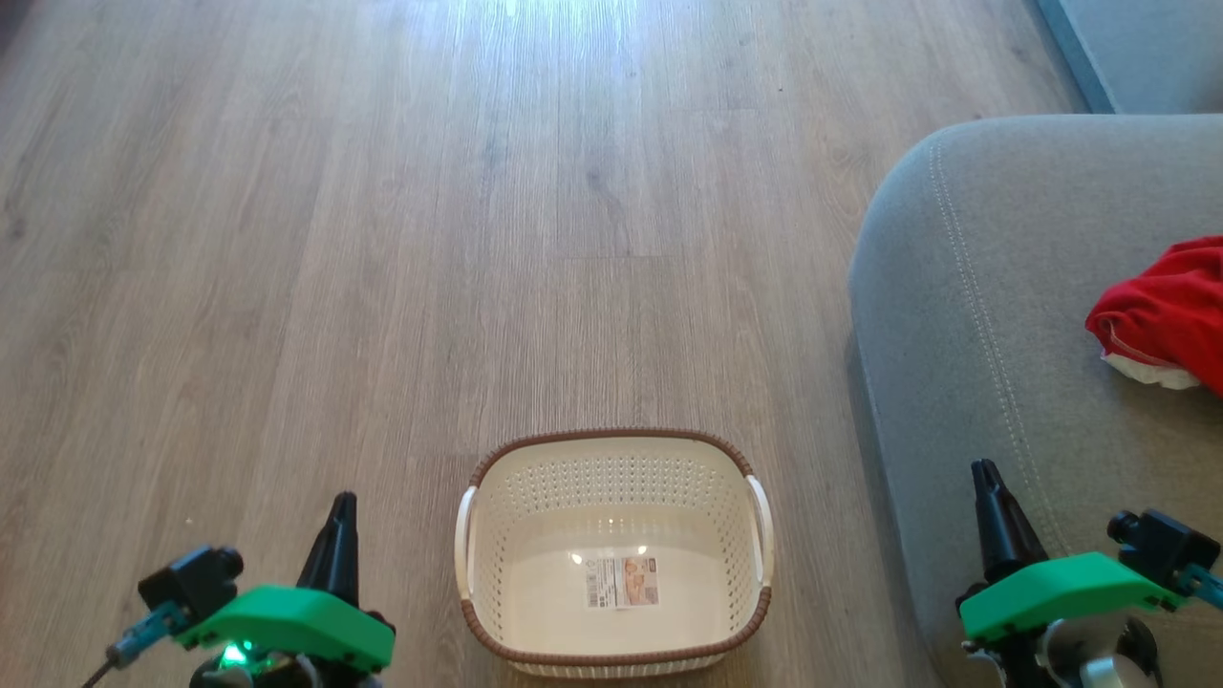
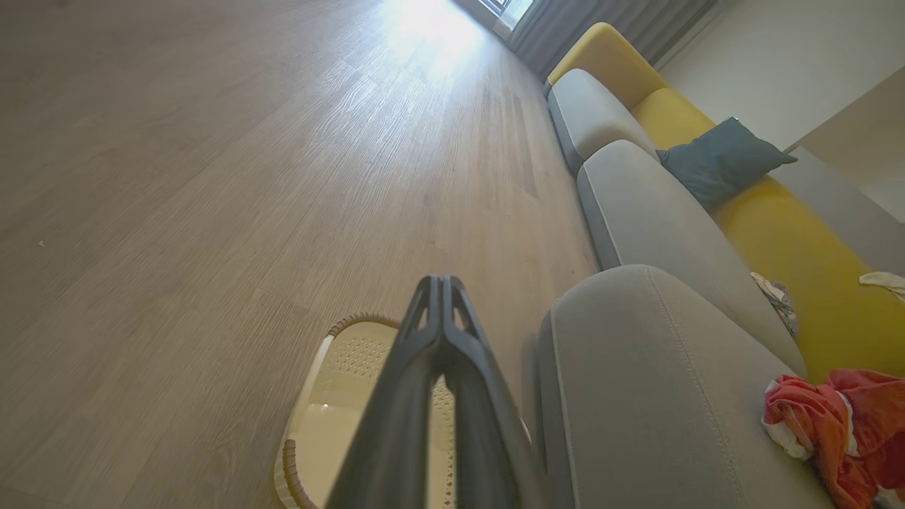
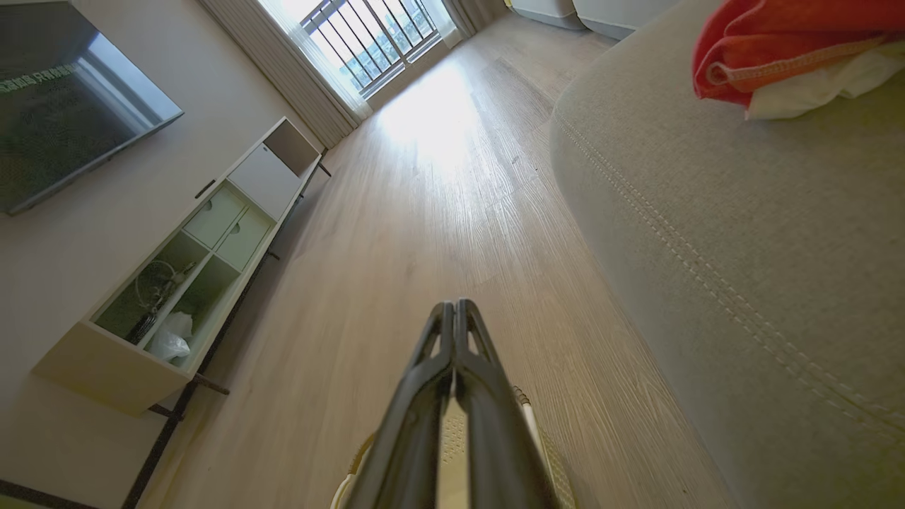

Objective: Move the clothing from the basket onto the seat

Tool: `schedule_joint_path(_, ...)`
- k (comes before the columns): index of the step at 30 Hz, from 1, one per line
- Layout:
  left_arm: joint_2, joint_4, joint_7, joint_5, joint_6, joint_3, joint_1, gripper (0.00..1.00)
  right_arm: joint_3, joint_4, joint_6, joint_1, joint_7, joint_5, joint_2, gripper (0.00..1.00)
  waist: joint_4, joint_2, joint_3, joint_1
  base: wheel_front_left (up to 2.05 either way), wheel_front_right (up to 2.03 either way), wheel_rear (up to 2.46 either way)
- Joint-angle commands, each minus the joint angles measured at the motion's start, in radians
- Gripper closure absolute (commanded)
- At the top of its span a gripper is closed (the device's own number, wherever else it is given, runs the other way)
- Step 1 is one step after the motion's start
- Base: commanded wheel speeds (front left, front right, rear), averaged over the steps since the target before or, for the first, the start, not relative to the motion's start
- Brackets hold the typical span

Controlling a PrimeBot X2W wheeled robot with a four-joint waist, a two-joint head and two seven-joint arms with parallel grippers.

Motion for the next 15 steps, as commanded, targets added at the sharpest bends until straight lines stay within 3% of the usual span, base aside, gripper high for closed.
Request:
schedule_joint_path(1, 0.003, -0.032, 0.008, -0.031, -0.012, 0.021, -0.058, 1.00, -0.006, -0.038, 0.000, -0.056, 0.009, 0.033, -0.001, 1.00, -0.001, 0.0000, 0.000, 0.0000, 0.00, 0.00, 0.00)
schedule_joint_path(15, 0.003, -0.032, 0.049, -0.177, -0.031, 0.048, -0.070, 1.00, -0.024, -0.043, 0.000, -0.066, 0.050, 0.180, 0.004, 1.00, -0.005, 0.0000, 0.003, 0.0000, 0.00, 0.00, 0.00)
